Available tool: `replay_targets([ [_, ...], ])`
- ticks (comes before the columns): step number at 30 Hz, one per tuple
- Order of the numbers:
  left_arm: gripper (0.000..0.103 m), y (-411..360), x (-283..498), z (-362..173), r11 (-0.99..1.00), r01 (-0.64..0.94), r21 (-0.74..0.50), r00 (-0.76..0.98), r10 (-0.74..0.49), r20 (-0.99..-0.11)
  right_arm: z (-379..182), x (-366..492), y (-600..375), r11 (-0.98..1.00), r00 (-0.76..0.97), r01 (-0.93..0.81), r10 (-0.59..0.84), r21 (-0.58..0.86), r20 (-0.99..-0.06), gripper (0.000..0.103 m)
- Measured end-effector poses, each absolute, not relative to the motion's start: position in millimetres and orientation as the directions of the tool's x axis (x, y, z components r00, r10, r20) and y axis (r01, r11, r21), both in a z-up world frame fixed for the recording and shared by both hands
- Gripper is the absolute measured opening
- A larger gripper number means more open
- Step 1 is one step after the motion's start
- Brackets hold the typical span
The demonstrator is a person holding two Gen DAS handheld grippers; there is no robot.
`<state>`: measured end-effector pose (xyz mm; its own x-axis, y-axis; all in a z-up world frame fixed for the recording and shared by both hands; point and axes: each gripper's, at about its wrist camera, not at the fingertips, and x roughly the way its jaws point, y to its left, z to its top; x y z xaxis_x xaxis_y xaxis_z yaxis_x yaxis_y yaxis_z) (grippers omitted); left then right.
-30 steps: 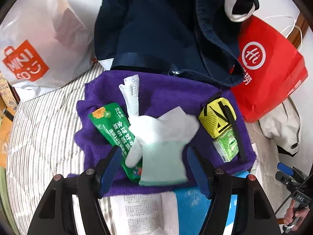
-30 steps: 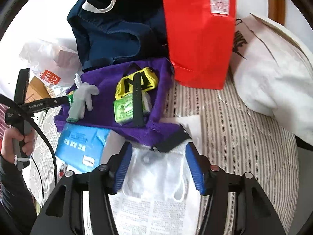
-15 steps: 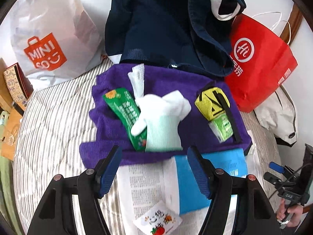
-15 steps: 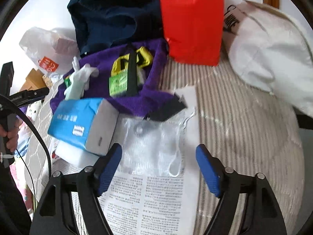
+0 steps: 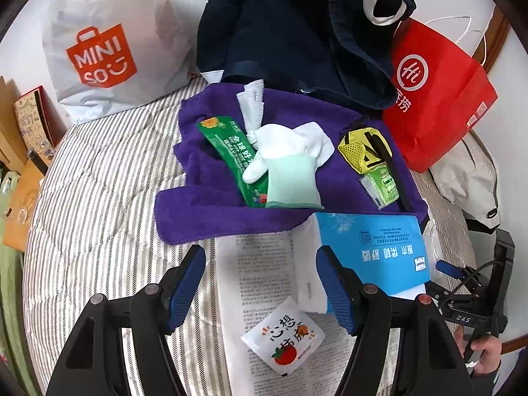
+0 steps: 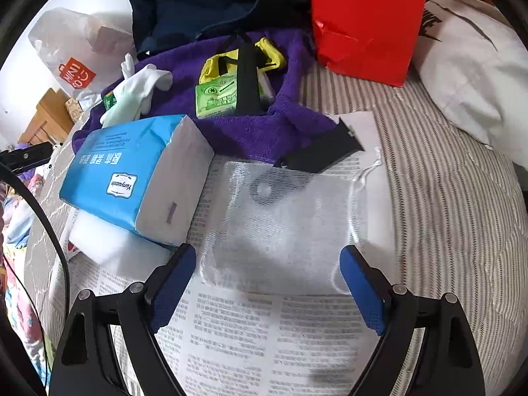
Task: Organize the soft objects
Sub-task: 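Reach to the clear plastic bag with the right tool and grasp it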
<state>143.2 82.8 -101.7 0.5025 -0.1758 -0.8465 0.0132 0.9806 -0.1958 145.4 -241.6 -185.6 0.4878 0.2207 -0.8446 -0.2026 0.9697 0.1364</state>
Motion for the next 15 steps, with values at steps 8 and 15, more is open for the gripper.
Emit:
replay_targets([
  [8, 0.068, 91, 135, -101, 0.978, 0.006, -0.208, 0.508, -0.182, -0.842, -197, 148, -226, 0.977, 0.516, -0.206, 0.148, 0.045, -0.844, 0.095],
  [15, 0.068, 94, 129, -102, 0.978, 0.007, -0.21, 0.51, -0.184, -0.84, -196, 143, -227, 0.976, 0.555, -0.219, 0.108, -0.019, -0.825, 0.062],
])
